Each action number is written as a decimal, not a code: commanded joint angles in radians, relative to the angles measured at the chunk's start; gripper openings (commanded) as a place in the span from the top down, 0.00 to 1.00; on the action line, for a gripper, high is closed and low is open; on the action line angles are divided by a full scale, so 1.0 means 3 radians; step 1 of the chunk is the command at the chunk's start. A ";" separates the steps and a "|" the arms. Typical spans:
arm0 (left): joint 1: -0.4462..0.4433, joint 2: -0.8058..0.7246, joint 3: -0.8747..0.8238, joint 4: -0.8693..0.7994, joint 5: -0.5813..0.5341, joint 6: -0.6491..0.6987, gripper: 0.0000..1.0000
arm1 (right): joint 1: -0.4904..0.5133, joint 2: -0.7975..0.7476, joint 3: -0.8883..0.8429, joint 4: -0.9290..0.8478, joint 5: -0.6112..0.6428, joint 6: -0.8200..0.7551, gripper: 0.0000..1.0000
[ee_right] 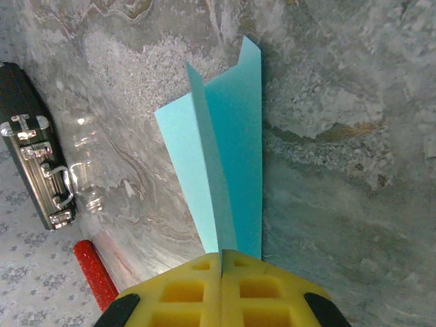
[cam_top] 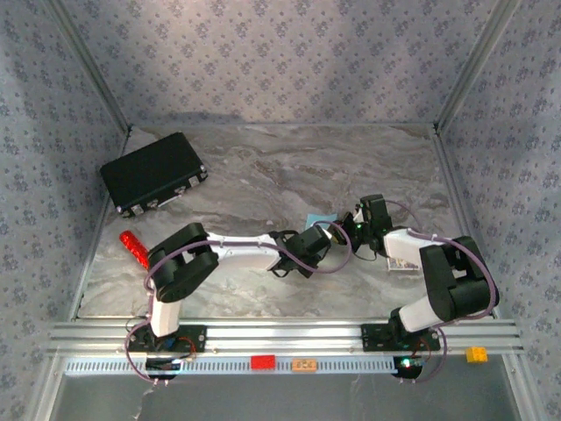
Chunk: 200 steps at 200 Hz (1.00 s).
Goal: Fold a paper plane with a square sheet of paper (pick it up from the middle)
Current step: Fold the wing for the fifth time at the center of the table.
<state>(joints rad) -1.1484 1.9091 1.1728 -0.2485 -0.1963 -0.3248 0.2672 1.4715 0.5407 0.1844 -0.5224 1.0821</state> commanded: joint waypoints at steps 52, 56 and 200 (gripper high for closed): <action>-0.0066 0.0013 0.0160 -0.0208 -0.0438 0.0020 0.82 | 0.0022 -0.0118 -0.0079 0.0091 -0.0026 0.0156 0.99; -0.0065 0.0013 0.0158 -0.0209 -0.0438 0.0019 0.83 | 0.0019 -0.0121 -0.0083 0.0089 -0.0019 0.0158 0.99; -0.0068 0.0038 0.0131 -0.0232 -0.0429 -0.0027 0.83 | 0.0022 -0.0128 -0.0087 0.0106 -0.0007 0.0177 1.00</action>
<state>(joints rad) -1.1652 1.9095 1.2022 -0.2890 -0.3077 -0.3260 0.2672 1.4506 0.5240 0.2142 -0.5236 1.1187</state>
